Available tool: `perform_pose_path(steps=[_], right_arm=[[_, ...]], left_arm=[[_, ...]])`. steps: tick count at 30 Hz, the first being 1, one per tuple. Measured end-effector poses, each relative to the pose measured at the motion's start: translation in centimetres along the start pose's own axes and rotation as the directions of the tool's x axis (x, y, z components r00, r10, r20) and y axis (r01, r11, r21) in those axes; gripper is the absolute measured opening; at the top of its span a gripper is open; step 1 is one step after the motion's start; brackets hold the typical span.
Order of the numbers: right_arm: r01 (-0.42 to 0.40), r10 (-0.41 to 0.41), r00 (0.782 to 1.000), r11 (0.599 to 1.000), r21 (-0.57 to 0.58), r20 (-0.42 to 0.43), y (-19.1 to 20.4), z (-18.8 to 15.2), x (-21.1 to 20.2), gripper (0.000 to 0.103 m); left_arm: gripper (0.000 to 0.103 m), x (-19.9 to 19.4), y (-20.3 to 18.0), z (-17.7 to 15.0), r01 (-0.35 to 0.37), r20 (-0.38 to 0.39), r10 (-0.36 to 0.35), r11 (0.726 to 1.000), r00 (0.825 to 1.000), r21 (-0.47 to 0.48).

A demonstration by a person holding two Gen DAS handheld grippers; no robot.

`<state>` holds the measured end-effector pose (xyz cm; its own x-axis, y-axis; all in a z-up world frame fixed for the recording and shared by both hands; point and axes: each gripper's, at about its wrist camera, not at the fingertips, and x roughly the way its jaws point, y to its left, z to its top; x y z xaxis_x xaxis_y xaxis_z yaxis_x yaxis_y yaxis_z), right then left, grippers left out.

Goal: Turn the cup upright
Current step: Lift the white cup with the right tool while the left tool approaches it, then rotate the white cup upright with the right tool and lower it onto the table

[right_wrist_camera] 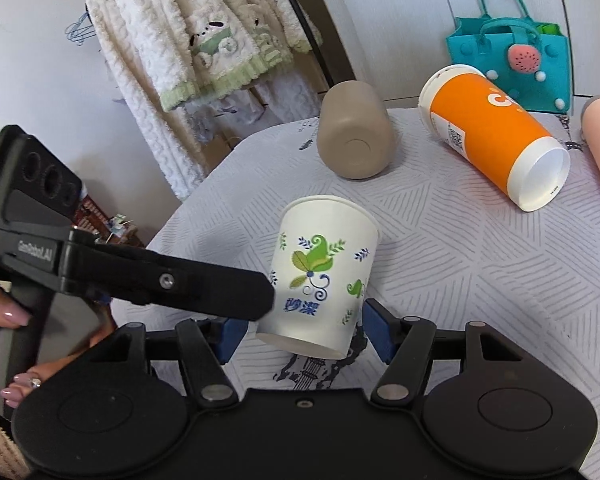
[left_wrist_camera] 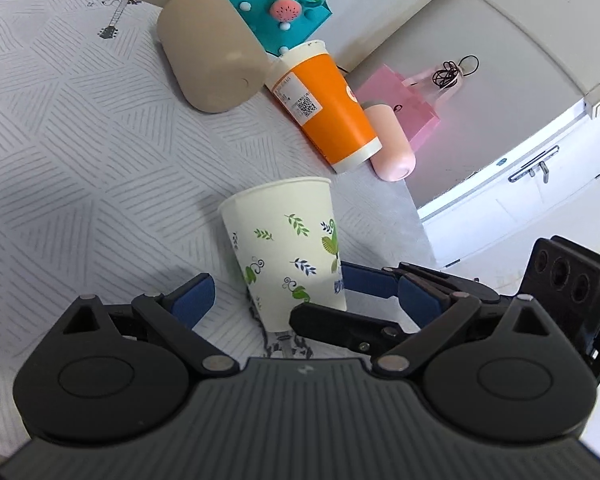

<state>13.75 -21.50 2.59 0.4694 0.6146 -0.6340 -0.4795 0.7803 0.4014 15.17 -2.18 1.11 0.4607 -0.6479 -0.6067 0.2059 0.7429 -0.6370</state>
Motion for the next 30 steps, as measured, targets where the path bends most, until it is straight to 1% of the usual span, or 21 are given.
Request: perform_pose_path(steps=[3, 4, 5, 6, 7, 9, 12, 16, 18, 20, 21, 23, 25, 28, 30], right_arm=[[-0.004, 0.003, 1.000, 1.000, -0.011, -0.010, -0.2, 0.3, 0.3, 0.068], [-0.002, 0.002, 1.000, 1.000, -0.015, -0.012, -0.3, 0.5, 0.5, 0.068], [-0.001, 0.001, 1.000, 1.000, -0.020, -0.016, -0.4, 0.5, 0.5, 0.068], [-0.001, 0.001, 1.000, 1.000, -0.023, -0.018, -0.5, 0.5, 0.6, 0.068], [-0.011, 0.011, 1.000, 1.000, -0.027, -0.022, -0.6, 0.6, 0.7, 0.067], [-0.015, 0.013, 1.000, 0.999, -0.045, -0.026, -0.6, 0.5, 0.8, 0.066], [-0.007, 0.007, 1.000, 0.997, -0.077, 0.001, -0.5, 0.1, 0.5, 0.065], [0.004, 0.001, 0.999, 0.993, -0.115, 0.037, -0.4, -0.1, 0.3, 0.065], [0.012, -0.004, 0.998, 0.991, -0.133, 0.060, -0.4, -0.4, 0.2, 0.065], [0.030, -0.017, 0.996, 0.987, -0.158, 0.088, -0.2, -0.6, 0.3, 0.065], [0.043, -0.025, 0.994, 0.984, -0.173, 0.103, 0.0, -0.6, 0.4, 0.065], [0.065, -0.038, 0.990, 0.978, -0.198, 0.139, 0.2, -0.9, 0.5, 0.065], [0.086, -0.051, 0.984, 0.974, -0.209, 0.172, 0.2, -1.1, 0.8, 0.065], [0.119, -0.069, 0.975, 0.964, -0.236, 0.210, 0.4, -1.2, 1.1, 0.065], [0.160, -0.095, 0.967, 0.948, -0.275, 0.235, 0.8, -1.2, 1.3, 0.065]], left_arm=[[0.089, 0.8, -0.2, 0.2, -0.026, 0.010, 0.026, 1.000, 1.000, 0.004], [0.083, 0.9, -0.3, 0.3, -0.034, 0.010, 0.034, 0.999, 0.999, 0.006], [0.073, 1.2, -0.3, 0.3, -0.043, 0.007, 0.043, 0.999, 0.999, 0.009], [0.067, 1.3, -0.4, 0.2, -0.042, 0.006, 0.042, 0.999, 0.999, 0.022], [0.064, 1.3, -0.5, 0.1, -0.038, 0.012, 0.038, 0.998, 0.999, 0.044], [0.059, 1.3, -0.7, -0.1, -0.054, 0.034, 0.052, 0.997, 0.998, 0.060], [0.059, 1.2, -1.0, -0.3, -0.059, 0.061, 0.053, 0.993, 0.997, 0.099], [0.059, 1.1, -2.0, -0.6, -0.099, 0.115, 0.079, 0.979, 0.990, 0.177], [0.059, 1.1, -2.5, -0.8, -0.123, 0.140, 0.093, 0.969, 0.986, 0.217], [0.064, 1.0, -2.9, -0.9, -0.163, 0.171, 0.121, 0.953, 0.978, 0.255], [0.064, 1.0, -3.1, -0.9, -0.180, 0.190, 0.131, 0.946, 0.973, 0.270], [0.064, 1.0, -3.3, -0.9, -0.191, 0.221, 0.129, 0.938, 0.967, 0.289], [0.063, 1.1, -3.5, -0.9, -0.203, 0.237, 0.132, 0.931, 0.962, 0.305], [0.057, 1.1, -3.4, -0.7, -0.213, 0.261, 0.133, 0.927, 0.956, 0.309], [0.053, 0.8, -3.2, -0.7, -0.208, 0.279, 0.120, 0.928, 0.953, 0.310]])
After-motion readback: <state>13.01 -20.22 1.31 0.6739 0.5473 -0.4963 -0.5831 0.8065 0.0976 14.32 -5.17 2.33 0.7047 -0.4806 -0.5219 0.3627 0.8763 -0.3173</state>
